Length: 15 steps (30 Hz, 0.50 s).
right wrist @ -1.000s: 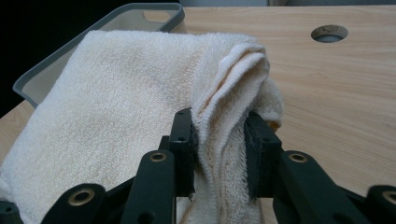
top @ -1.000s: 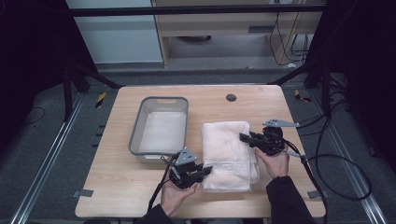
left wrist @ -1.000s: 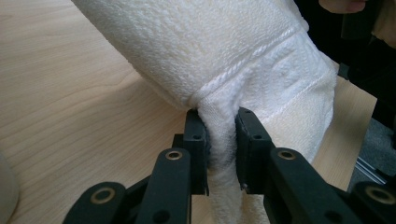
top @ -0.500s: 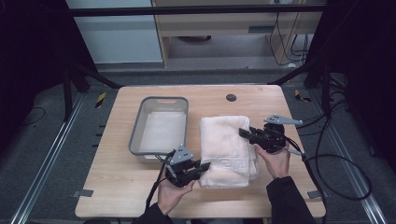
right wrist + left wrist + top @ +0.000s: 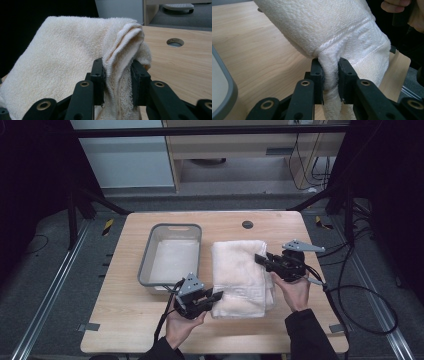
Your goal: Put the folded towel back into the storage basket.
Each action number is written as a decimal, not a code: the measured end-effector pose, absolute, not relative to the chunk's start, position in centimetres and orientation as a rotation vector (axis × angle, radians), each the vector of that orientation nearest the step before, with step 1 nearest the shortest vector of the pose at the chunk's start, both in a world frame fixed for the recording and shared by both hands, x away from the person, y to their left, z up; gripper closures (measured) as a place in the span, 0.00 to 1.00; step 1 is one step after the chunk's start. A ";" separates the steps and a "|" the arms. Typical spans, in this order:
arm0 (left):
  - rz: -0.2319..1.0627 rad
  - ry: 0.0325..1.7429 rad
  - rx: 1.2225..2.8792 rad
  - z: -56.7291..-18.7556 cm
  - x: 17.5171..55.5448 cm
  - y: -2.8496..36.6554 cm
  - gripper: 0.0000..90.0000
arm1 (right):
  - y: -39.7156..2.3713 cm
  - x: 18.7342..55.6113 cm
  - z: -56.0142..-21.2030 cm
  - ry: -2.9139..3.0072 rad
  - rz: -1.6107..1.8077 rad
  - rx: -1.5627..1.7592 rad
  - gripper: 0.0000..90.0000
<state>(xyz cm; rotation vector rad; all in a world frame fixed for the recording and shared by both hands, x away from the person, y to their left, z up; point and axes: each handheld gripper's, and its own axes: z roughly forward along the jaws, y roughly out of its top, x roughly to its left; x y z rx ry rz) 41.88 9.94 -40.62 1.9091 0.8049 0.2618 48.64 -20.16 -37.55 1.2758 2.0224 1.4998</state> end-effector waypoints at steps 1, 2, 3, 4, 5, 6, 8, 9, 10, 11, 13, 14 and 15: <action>0.261 0.804 1.907 -40.5 41.9 10.0 0.84 | -20.1 48.6 -37.4 2.022 1.502 1.273 0.76; 0.263 0.802 1.905 -40.4 41.9 10.1 0.84 | -20.1 48.6 -37.3 2.022 1.500 1.268 0.76; 0.265 0.801 1.905 -40.3 41.9 10.1 0.84 | -20.0 48.6 -37.1 2.017 1.502 1.265 0.76; 0.267 0.801 1.904 -40.2 41.9 10.2 0.84 | -20.0 48.6 -37.0 2.016 1.501 1.264 0.76; 0.269 0.801 1.904 -40.1 41.9 10.3 0.84 | -19.9 48.6 -36.9 2.013 1.501 1.262 0.76; 0.271 0.800 1.901 -40.0 41.9 10.4 0.84 | -19.8 48.6 -36.8 2.010 1.502 1.260 0.76; 0.272 0.799 1.897 -39.8 42.0 10.6 0.84 | -19.6 48.6 -36.6 2.010 1.498 1.255 0.76; 0.270 0.799 1.891 -39.7 42.0 10.7 0.84 | -19.5 48.6 -36.4 2.009 1.500 1.252 0.76; 0.272 0.799 1.887 -39.6 42.0 10.7 0.84 | -19.4 48.6 -36.2 2.008 1.498 1.248 0.76; 0.276 0.796 1.886 -39.5 42.0 10.8 0.84 | -19.4 48.7 -36.0 2.007 1.498 1.241 0.76; 0.283 0.794 1.882 -39.2 42.0 10.9 0.84 | -19.1 48.7 -35.6 2.003 1.497 1.233 0.76; 0.289 0.792 1.876 -39.0 42.0 11.1 0.84 | -19.1 48.7 -35.5 2.000 1.499 1.227 0.76; 0.292 0.792 1.871 -38.9 42.0 11.2 0.84 | -18.9 48.7 -35.3 1.997 1.502 1.224 0.76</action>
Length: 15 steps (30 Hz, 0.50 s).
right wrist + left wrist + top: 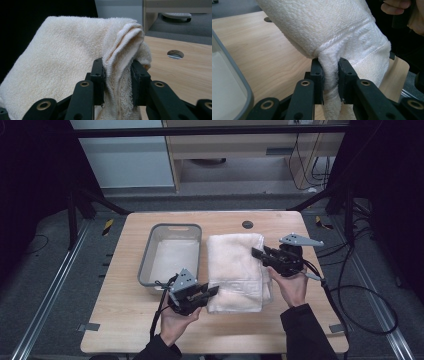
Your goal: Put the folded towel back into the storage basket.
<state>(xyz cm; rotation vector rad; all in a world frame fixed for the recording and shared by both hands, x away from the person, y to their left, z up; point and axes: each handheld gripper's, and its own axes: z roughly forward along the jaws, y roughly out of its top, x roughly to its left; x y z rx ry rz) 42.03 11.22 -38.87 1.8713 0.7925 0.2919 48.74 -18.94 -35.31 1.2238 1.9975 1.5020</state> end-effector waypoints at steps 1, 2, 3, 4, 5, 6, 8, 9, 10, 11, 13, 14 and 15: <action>0.294 0.794 1.865 -38.7 42.1 11.4 0.85 | -18.8 48.8 -35.2 1.996 1.504 1.221 0.76; 0.296 0.795 1.862 -38.6 42.1 11.5 0.85 | -18.7 48.9 -35.0 1.993 1.509 1.219 0.76; 0.298 0.798 1.856 -38.5 42.2 11.7 0.85 | -18.6 48.9 -34.9 1.992 1.510 1.215 0.76; 0.300 0.800 1.852 -38.4 42.2 11.8 0.85 | -18.4 49.0 -34.7 1.990 1.510 1.212 0.76; 0.300 0.802 1.847 -38.3 42.3 11.9 0.85 | -18.3 49.1 -34.5 1.989 1.512 1.209 0.76; 0.300 0.805 1.845 -38.2 42.3 12.0 0.85 | -18.1 49.1 -34.4 1.988 1.511 1.206 0.76; 0.309 0.804 1.841 -38.0 42.3 12.2 0.85 | -17.9 49.2 -34.1 1.986 1.508 1.199 0.76; 0.309 0.804 1.841 -38.0 42.3 12.2 0.85 | -17.9 49.2 -34.1 1.986 1.508 1.199 0.76; 0.313 0.805 1.839 -37.8 42.3 12.3 0.85 | -17.7 49.3 -33.9 1.984 1.509 1.196 0.76; 0.317 0.804 1.837 -37.8 42.3 12.4 0.85 | -17.6 49.3 -33.8 1.983 1.510 1.195 0.76; 0.320 0.807 1.833 -37.6 42.4 12.6 0.85 | -17.4 49.4 -33.7 1.982 1.518 1.191 0.76; 0.322 0.808 1.830 -37.5 42.4 12.7 0.85 | -17.3 49.5 -33.6 1.982 1.519 1.193 0.76; 0.325 0.809 1.831 -37.4 42.4 12.9 0.85 | -17.2 49.6 -33.6 1.980 1.520 1.190 0.76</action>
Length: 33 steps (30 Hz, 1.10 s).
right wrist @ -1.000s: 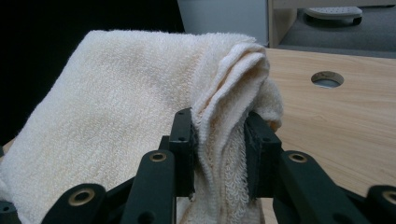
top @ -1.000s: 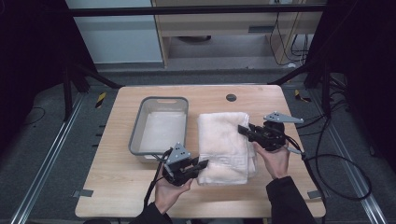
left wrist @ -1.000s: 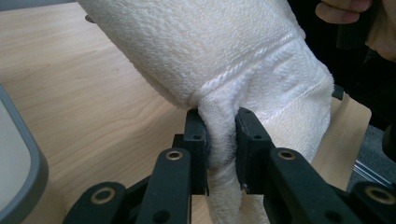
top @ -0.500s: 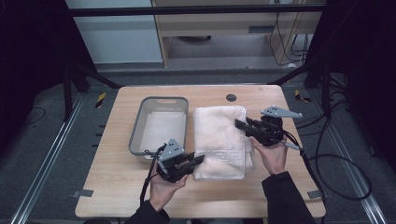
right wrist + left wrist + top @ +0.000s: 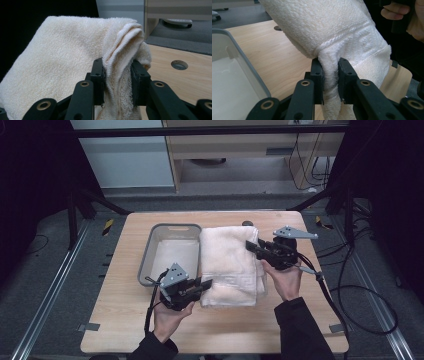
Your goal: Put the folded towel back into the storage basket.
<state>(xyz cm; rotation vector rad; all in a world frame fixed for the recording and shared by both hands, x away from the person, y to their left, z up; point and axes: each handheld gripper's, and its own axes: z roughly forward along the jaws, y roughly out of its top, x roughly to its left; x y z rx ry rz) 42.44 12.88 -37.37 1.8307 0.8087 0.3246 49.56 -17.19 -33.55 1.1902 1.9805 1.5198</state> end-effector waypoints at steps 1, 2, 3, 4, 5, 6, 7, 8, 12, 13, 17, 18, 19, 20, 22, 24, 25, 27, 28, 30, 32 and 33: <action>0.325 0.809 1.831 -37.4 42.4 12.9 0.85 | -17.0 49.6 -33.4 1.980 1.521 1.190 0.76; 0.324 0.815 1.820 -37.2 42.5 13.2 0.85 | -16.9 49.7 -33.3 1.981 1.521 1.186 0.76; 0.324 0.817 1.817 -37.1 42.6 13.4 0.85 | -16.7 49.8 -33.2 1.981 1.522 1.187 0.76; 0.325 0.820 1.812 -37.0 42.7 13.6 0.85 | -16.5 49.9 -33.1 1.981 1.523 1.184 0.76; 0.324 0.823 1.805 -36.9 42.7 13.8 0.85 | -16.3 50.0 -33.0 1.981 1.526 1.183 0.76; 0.325 0.826 1.801 -36.7 42.7 14.0 0.85 | -16.2 50.1 -32.9 1.982 1.526 1.181 0.76; 0.325 0.826 1.801 -36.7 42.7 14.0 0.85 | -16.2 50.1 -32.9 1.982 1.526 1.181 0.76; 0.330 0.829 1.791 -36.5 42.8 14.4 0.85 | -15.7 50.3 -32.5 1.982 1.528 1.171 0.76; 0.342 0.835 1.771 -36.0 42.9 15.2 0.85 | -14.9 50.6 -31.7 1.982 1.534 1.153 0.76; 0.346 0.837 1.767 -35.9 42.9 15.4 0.85 | -14.7 50.7 -31.6 1.982 1.537 1.149 0.76; 0.360 0.850 1.750 -35.5 43.0 16.2 0.85 | -13.7 51.1 -31.0 1.983 1.536 1.134 0.76; 0.363 0.855 1.743 -35.4 43.1 16.4 0.85 | -13.5 51.2 -30.8 1.984 1.538 1.129 0.76; 0.364 0.857 1.739 -35.4 43.1 16.6 0.85 | -13.3 51.3 -30.7 1.985 1.537 1.127 0.76; 0.365 0.861 1.733 -35.3 43.1 16.7 0.85 | -13.1 51.4 -30.6 1.986 1.535 1.121 0.76; 0.368 0.864 1.722 -35.1 43.1 17.1 0.85 | -12.6 51.5 -30.3 1.983 1.538 1.113 0.76; 0.372 0.867 1.714 -34.9 43.1 17.5 0.85 | -12.4 51.6 -30.2 1.983 1.536 1.110 0.76; 0.374 0.867 1.710 -34.8 43.2 17.6 0.85 | -12.0 51.7 -30.0 1.982 1.536 1.104 0.76; 0.379 0.873 1.698 -34.7 43.2 18.0 0.85 | -11.6 51.8 -29.9 1.981 1.541 1.102 0.76; 0.379 0.877 1.692 -34.6 43.2 18.2 0.85 | -11.4 51.9 -29.8 1.979 1.545 1.100 0.76; 0.382 0.884 1.682 -34.4 43.2 18.6 0.85 | -11.0 52.0 -29.6 1.977 1.547 1.094 0.76; 0.388 0.888 1.674 -34.4 43.2 18.9 0.85 | -10.7 52.1 -29.4 1.977 1.547 1.089 0.76; 0.392 0.887 1.673 -34.4 43.2 19.0 0.85 | -10.5 52.1 -29.4 1.976 1.548 1.087 0.76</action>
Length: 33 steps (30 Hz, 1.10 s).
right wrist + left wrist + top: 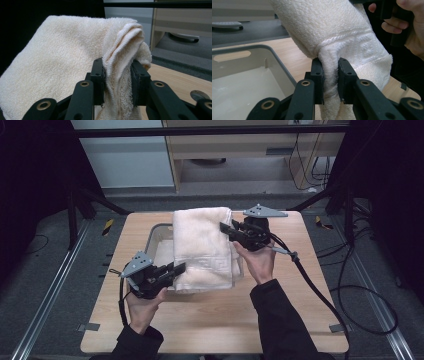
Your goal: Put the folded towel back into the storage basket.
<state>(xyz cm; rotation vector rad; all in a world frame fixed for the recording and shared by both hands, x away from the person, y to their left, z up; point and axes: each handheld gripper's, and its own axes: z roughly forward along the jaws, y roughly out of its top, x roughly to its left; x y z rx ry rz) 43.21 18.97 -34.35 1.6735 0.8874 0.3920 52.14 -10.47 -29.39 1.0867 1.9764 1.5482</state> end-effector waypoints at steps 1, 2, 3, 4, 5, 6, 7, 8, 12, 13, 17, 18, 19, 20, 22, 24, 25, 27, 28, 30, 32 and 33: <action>0.395 0.893 1.673 -34.3 43.2 19.1 0.85 | -10.3 52.2 -29.4 1.976 1.549 1.084 0.76; 0.396 0.896 1.670 -34.3 43.3 19.2 0.85 | -10.1 52.2 -29.3 1.976 1.544 1.083 0.76; 0.397 0.898 1.667 -34.3 43.3 19.3 0.85 | -9.9 52.3 -29.3 1.975 1.543 1.081 0.76; 0.399 0.900 1.667 -34.3 43.3 19.4 0.85 | -9.8 52.3 -29.2 1.975 1.541 1.081 0.76; 0.399 0.901 1.662 -34.3 43.3 19.5 0.85 | -9.7 52.4 -29.2 1.976 1.540 1.077 0.76; 0.401 0.904 1.660 -34.2 43.4 19.7 0.85 | -9.6 52.4 -29.1 1.976 1.540 1.076 0.76; 0.400 0.908 1.658 -34.2 43.4 19.8 0.85 | -9.4 52.5 -29.0 1.976 1.538 1.073 0.76; 0.404 0.913 1.652 -34.2 43.4 20.0 0.85 | -9.2 52.6 -29.0 1.977 1.537 1.070 0.76; 0.412 0.921 1.648 -34.1 43.4 20.5 0.85 | -8.4 52.7 -28.7 1.973 1.531 1.058 0.76; 0.415 0.924 1.642 -34.0 43.5 20.7 0.85 | -8.3 52.8 -28.7 1.974 1.529 1.059 0.76; 0.420 0.931 1.629 -33.8 43.6 21.3 0.85 | -7.5 53.0 -28.3 1.973 1.533 1.046 0.76; 0.428 0.935 1.628 -33.8 43.6 21.5 0.85 | -7.3 53.1 -28.2 1.972 1.534 1.046 0.76; 0.434 0.938 1.626 -33.7 43.6 21.6 0.85 | -7.1 53.1 -28.1 1.973 1.533 1.044 0.76; 0.434 0.938 1.626 -33.7 43.6 21.6 0.85 | -7.1 53.1 -28.1 1.973 1.533 1.044 0.76; 0.436 0.945 1.621 -33.6 43.7 22.1 0.85 | -6.6 53.3 -28.0 1.968 1.540 1.043 0.76; 0.443 0.952 1.615 -33.6 43.7 22.5 0.85 | -6.1 53.4 -28.0 1.968 1.540 1.041 0.76; 0.441 0.954 1.613 -33.6 43.8 22.6 0.85 | -5.9 53.4 -27.9 1.968 1.541 1.039 0.76; 0.441 0.963 1.604 -33.6 43.9 23.0 0.85 | -5.5 53.5 -27.8 1.967 1.542 1.037 0.76; 0.439 0.968 1.602 -33.6 44.0 23.2 0.85 | -5.4 53.6 -27.8 1.967 1.541 1.033 0.76; 0.441 0.975 1.599 -33.6 44.0 23.5 0.85 | -5.1 53.6 -27.8 1.966 1.542 1.031 0.76; 0.453 0.978 1.601 -33.6 44.0 23.7 0.85 | -4.7 53.8 -27.9 1.968 1.538 1.029 0.76; 0.455 0.980 1.602 -33.6 44.0 23.7 0.85 | -4.5 53.9 -27.9 1.967 1.539 1.028 0.76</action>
